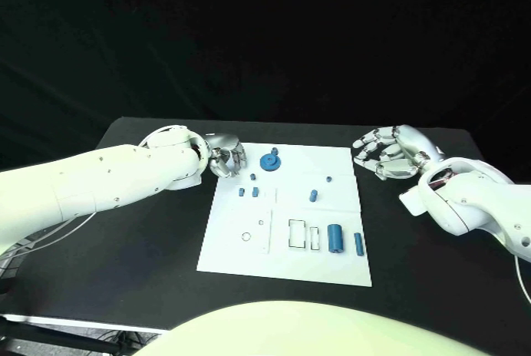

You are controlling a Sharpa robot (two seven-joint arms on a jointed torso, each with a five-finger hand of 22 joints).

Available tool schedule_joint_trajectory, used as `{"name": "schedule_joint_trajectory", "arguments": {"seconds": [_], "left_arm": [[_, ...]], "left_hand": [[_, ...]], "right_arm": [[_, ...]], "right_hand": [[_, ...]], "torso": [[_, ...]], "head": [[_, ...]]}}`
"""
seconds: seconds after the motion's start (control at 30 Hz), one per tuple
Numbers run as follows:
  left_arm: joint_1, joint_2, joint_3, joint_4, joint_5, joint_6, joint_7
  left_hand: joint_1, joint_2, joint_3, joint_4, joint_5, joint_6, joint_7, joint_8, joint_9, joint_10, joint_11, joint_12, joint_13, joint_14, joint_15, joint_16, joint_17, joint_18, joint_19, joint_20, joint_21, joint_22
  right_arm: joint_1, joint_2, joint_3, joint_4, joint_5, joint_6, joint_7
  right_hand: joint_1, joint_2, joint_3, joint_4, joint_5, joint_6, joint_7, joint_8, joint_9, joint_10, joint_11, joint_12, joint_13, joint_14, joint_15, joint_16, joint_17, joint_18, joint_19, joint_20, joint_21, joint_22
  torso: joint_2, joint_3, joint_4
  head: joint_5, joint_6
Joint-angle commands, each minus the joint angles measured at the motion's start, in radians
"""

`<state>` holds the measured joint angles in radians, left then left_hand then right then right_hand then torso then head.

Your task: Assemble the parts on the task board

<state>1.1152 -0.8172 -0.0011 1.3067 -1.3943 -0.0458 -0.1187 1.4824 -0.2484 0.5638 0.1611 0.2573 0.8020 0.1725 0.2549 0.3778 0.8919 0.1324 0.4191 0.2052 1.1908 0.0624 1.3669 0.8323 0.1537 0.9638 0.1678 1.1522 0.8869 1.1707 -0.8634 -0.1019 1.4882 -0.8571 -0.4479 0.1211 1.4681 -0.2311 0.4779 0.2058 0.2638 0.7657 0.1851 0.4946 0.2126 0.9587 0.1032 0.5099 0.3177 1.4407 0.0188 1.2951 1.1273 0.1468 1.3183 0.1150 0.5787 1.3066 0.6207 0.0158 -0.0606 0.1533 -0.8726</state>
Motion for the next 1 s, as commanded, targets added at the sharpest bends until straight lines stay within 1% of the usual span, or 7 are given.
{"name": "schedule_joint_trajectory", "arguments": {"seconds": [0.03, 0.1, 0.17, 0.2, 0.33, 0.53, 1.0], "left_arm": [[0.001, -0.019, 0.009, 0.0, 0.224, -0.069, 0.007], [0.002, -0.032, 0.013, 0.002, 0.345, -0.083, 0.036], [0.003, -0.049, 0.017, 0.009, 0.515, -0.085, 0.091], [0.003, -0.057, 0.018, 0.015, 0.61, -0.085, 0.124], [0.004, -0.085, 0.021, 0.041, 0.903, -0.07, 0.251], [0.004, -0.11, 0.023, 0.078, 1.291, -0.03, 0.353], [0.003, -0.119, 0.023, 0.139, 1.418, 0.0, 0.454]], "left_hand": [[0.023, 0.003, 0.044, -0.016, 0.004, 0.053, 0.015, 0.03, 0.008, 0.032, -0.004, 0.035, 0.011, -0.01, -0.007, -0.009, -0.024, 0.012, -0.006, -0.013, 0.01, 0.001], [0.008, -0.003, 0.054, -0.012, -0.001, 0.056, 0.015, 0.033, 0.007, 0.037, -0.008, 0.051, 0.016, -0.027, -0.009, -0.023, -0.064, 0.019, -0.033, -0.014, -0.005, -0.025], [-0.015, -0.007, 0.06, -0.003, -0.005, 0.053, 0.018, 0.036, 0.005, 0.006, -0.002, 0.057, 0.016, -0.155, -0.004, -0.116, -0.252, 0.031, -0.109, -0.012, -0.066, -0.092], [-0.025, -0.002, 0.054, 0.0, -0.006, 0.046, 0.024, 0.037, 0.004, -0.019, 0.005, 0.054, 0.011, -0.192, 0.002, -0.155, -0.281, 0.03, -0.13, -0.007, -0.094, -0.106], [-0.052, 0.006, -0.013, 0.013, -0.007, 0.019, 0.033, 0.044, 0.003, -0.06, 0.017, 0.07, -0.004, -0.297, 0.023, -0.284, -0.36, 0.03, -0.193, 0.016, -0.234, -0.187], [-0.044, 0.018, -0.038, 0.014, -0.001, 0.019, 0.026, 0.053, 0.002, -0.051, 0.015, 0.087, -0.01, -0.309, 0.021, -0.309, -0.383, 0.03, -0.182, 0.017, -0.284, -0.222], [-0.047, 0.021, -0.047, 0.014, -0.002, 0.025, 0.023, 0.059, 0.002, -0.04, 0.012, 0.093, -0.013, -0.311, 0.02, -0.317, -0.39, 0.03, -0.176, 0.016, -0.297, -0.231]], "right_arm": [[0.004, 0.016, 0.001, 0.0, -0.305, 0.045, -0.098], [0.007, 0.028, 0.001, -0.005, -0.381, 0.069, -0.133], [0.012, 0.043, 0.001, -0.012, -0.452, 0.095, -0.168], [0.014, 0.051, 0.001, -0.016, -0.49, 0.112, -0.187], [0.023, 0.078, 0.002, -0.031, -0.599, 0.169, -0.245], [0.03, 0.121, 0.002, -0.057, -0.703, 0.233, -0.303], [0.027, 0.193, -0.001, -0.122, -0.771, 0.276, -0.333]], "right_hand": [[0.0, -0.012, 0.04, -0.026, -0.013, 0.032, -0.005, -0.026, -0.013, 0.023, -0.001, -0.073, -0.057, 0.018, -0.002, 0.02, 0.026, -0.01, 0.018, -0.003, 0.062, 0.047], [-0.008, -0.016, 0.05, -0.035, -0.017, 0.043, -0.005, -0.037, -0.017, 0.03, 0.0, -0.1, -0.079, 0.025, 0.0, 0.028, 0.037, -0.013, 0.024, -0.004, 0.081, 0.058], [-0.03, -0.028, 0.05, -0.032, -0.029, 0.046, -0.01, -0.05, -0.021, 0.019, 0.003, -0.134, -0.102, 0.027, 0.003, 0.029, 0.037, -0.014, 0.024, -0.002, 0.086, 0.064], [-0.038, -0.035, 0.048, -0.033, -0.036, 0.047, -0.012, -0.056, -0.023, 0.018, 0.003, -0.147, -0.113, 0.031, 0.004, 0.036, 0.047, -0.016, 0.029, -0.003, 0.104, 0.07], [-0.049, -0.043, 0.044, -0.036, -0.055, 0.056, -0.016, -0.066, -0.025, 0.014, 0.003, -0.171, -0.134, 0.04, 0.005, 0.05, 0.066, -0.02, 0.039, -0.003, 0.136, 0.08], [-0.048, -0.043, 0.046, -0.046, -0.058, 0.068, -0.023, -0.074, -0.026, 0.03, -0.003, -0.183, -0.149, 0.057, 0.002, 0.078, 0.105, -0.03, 0.066, -0.008, 0.217, 0.101], [-0.053, -0.045, 0.05, -0.049, -0.048, 0.073, -0.027, -0.086, -0.028, 0.04, -0.009, -0.198, -0.166, 0.063, -0.003, 0.085, 0.113, -0.04, 0.089, -0.014, 0.285, 0.12]], "torso": [[0.0, 0.0026, -0.0009], [0.0, 0.0024, 0.0016], [0.0, 0.0036, -0.0001], [0.0, 0.0037, -0.0008], [0.003, 0.0017, 0.0032], [0.001, -0.0011, 0.0023], [0.002, -0.0017, 0.0029]], "head": [[-0.021, 0.0], [-0.025, 0.0], [-0.027, 0.0], [-0.03, 0.0], [-0.043, 0.0], [-0.058, 0.0], [-0.073, 0.0]]}}
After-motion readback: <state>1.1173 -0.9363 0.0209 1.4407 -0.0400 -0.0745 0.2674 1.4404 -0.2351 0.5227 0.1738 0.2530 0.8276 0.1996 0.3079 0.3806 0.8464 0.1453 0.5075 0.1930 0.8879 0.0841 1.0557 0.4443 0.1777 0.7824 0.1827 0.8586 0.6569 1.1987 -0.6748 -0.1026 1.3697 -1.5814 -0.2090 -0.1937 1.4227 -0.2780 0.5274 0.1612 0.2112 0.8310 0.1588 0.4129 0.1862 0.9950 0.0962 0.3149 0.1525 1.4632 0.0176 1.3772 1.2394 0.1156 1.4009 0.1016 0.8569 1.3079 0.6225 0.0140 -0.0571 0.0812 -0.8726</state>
